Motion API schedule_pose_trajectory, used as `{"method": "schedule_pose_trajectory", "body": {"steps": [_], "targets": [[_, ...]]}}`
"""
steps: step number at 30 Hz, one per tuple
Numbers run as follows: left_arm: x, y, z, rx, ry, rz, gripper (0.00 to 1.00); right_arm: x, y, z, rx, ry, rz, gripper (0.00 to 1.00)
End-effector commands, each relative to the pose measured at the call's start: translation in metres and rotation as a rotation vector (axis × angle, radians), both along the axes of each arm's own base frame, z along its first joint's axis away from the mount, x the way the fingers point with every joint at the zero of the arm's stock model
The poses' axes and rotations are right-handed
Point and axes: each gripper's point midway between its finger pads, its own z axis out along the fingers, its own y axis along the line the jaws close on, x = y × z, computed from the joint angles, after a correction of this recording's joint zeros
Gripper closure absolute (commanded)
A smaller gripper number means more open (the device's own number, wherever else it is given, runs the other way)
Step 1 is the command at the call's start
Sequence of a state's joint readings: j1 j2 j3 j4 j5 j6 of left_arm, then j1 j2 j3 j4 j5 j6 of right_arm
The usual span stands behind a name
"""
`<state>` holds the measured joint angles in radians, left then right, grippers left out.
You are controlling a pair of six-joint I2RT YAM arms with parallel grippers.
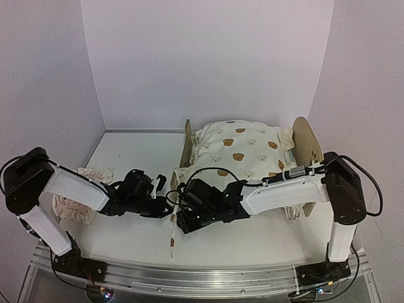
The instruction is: Set up the pet bed
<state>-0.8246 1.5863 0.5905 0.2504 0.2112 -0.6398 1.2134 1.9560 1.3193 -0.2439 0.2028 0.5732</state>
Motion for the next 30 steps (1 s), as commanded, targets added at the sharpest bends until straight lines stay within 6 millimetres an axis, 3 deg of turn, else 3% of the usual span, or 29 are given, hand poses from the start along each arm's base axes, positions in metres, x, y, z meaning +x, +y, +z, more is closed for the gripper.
{"method": "schedule_pose_trajectory", "body": {"steps": [1, 9, 19, 30], "targets": [[0.003, 0.008, 0.004, 0.007, -0.008, 0.06, 1.0, -0.025, 0.009, 0.009, -0.04, 0.009, 0.036, 0.41], [0.0, 0.012, 0.001, -0.007, 0.007, 0.074, 1.0, -0.05, 0.034, -0.012, -0.094, 0.017, 0.058, 0.4], [-0.004, 0.015, -0.006, 0.004, 0.015, 0.073, 1.0, -0.054, 0.045, -0.049, -0.199, 0.034, 0.039, 0.49], [-0.003, 0.016, -0.005, 0.001, 0.004, 0.076, 1.0, -0.071, 0.026, -0.085, -0.293, 0.07, 0.012, 0.69]]}}
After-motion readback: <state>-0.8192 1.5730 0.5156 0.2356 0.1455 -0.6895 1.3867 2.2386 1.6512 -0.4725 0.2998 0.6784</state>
